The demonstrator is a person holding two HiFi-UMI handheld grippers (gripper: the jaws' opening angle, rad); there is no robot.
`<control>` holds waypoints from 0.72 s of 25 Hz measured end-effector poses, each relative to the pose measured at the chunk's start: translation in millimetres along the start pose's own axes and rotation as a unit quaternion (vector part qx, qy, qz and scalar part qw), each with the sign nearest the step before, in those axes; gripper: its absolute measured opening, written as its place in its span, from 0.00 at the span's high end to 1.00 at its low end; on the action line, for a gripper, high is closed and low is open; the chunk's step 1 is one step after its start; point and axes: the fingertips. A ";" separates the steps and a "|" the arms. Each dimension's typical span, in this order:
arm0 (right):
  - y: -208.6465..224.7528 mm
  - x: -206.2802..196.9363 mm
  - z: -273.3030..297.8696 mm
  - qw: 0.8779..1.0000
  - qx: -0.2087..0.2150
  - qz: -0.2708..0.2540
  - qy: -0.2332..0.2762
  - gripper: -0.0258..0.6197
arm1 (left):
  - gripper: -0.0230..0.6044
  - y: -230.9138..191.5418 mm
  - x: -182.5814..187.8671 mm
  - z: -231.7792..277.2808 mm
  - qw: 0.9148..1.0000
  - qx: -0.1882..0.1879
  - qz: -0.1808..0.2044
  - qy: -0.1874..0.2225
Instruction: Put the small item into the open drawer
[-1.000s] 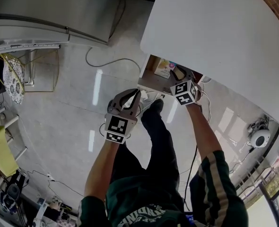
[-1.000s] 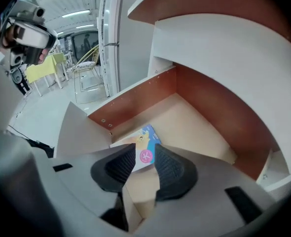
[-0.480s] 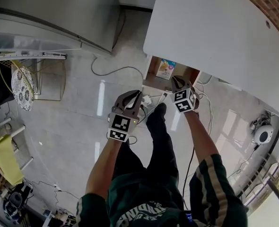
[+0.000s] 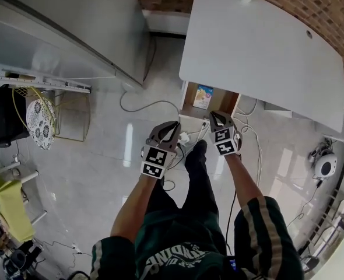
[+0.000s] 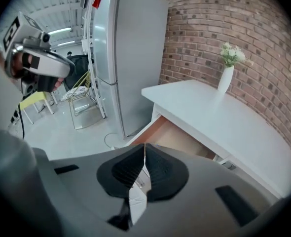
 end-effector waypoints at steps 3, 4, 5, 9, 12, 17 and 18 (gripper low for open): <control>-8.5 19.1 -24.0 1.000 -0.004 0.017 0.022 0.91 | 0.92 0.6 11.0 -10.2 1.000 -0.004 0.008 0.008; -10.6 25.8 -31.9 0.999 -0.006 0.024 0.032 0.91 | 0.92 -0.6 14.6 -13.7 1.000 -0.004 0.011 0.013; -12.6 32.6 -39.9 0.999 -0.009 0.030 0.042 0.91 | 0.92 -2.1 18.1 -17.4 1.000 -0.004 0.013 0.018; -21.5 60.5 -79.1 0.996 -0.022 0.051 0.075 0.92 | 0.92 -4.6 39.4 -35.1 0.999 -0.008 0.014 0.035; -24.8 89.1 -107.2 0.991 -0.032 0.069 0.110 0.92 | 0.92 -8.4 63.3 -43.7 0.998 -0.014 0.029 0.052; -31.3 132.0 -145.0 0.982 -0.052 0.079 0.163 0.92 | 0.92 -20.3 102.4 -60.8 0.995 -0.021 0.053 0.085; -33.7 140.2 -152.5 0.980 -0.055 0.081 0.175 0.92 | 0.92 -22.5 108.5 -64.9 0.994 -0.023 0.058 0.091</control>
Point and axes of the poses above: the fingertips, and each gripper's own axes: z forward along the fingers, y to its right, x out of its top, and after that the axes turned 9 degrees about z, right-handed
